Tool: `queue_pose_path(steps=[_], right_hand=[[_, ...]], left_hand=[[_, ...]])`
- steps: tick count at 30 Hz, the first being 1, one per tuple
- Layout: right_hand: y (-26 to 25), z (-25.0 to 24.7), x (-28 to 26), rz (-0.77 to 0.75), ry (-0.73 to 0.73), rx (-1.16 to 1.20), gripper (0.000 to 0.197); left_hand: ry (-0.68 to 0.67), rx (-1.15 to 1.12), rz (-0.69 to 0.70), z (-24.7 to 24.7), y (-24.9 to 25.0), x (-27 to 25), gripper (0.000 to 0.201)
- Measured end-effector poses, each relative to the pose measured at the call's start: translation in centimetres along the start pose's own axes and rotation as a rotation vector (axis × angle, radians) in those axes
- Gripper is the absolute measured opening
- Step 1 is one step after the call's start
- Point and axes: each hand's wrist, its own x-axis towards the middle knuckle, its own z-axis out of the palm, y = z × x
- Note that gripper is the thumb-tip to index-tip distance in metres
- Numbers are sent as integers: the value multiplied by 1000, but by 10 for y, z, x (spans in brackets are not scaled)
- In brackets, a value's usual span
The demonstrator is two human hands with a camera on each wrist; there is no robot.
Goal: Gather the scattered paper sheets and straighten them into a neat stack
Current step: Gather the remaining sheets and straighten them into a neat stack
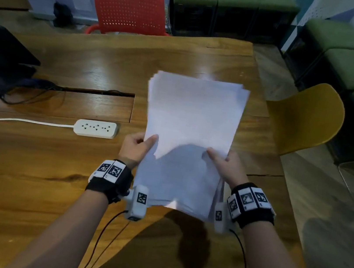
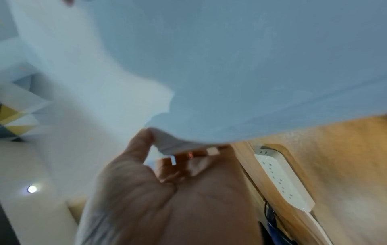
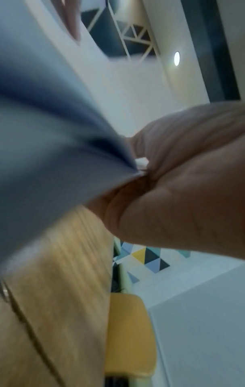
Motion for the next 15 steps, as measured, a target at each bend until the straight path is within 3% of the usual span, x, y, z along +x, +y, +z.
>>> queue_pose_path(steps=[1,5,10,15], right_hand=[[4,3,1,0,16,59,40],[-4,13,-13,-119,115,215,4],[-27,6,-20,-269,94,347,22],[-32,6,-12,-289,61,328,31]], left_hand=[[-29,-22,38,-2,3,-4,17],[-1,-203,79,-3,13,-5,26],[28,-380,129,-1,36,-16,20],[80,-525,109,-1,51,-17,24]])
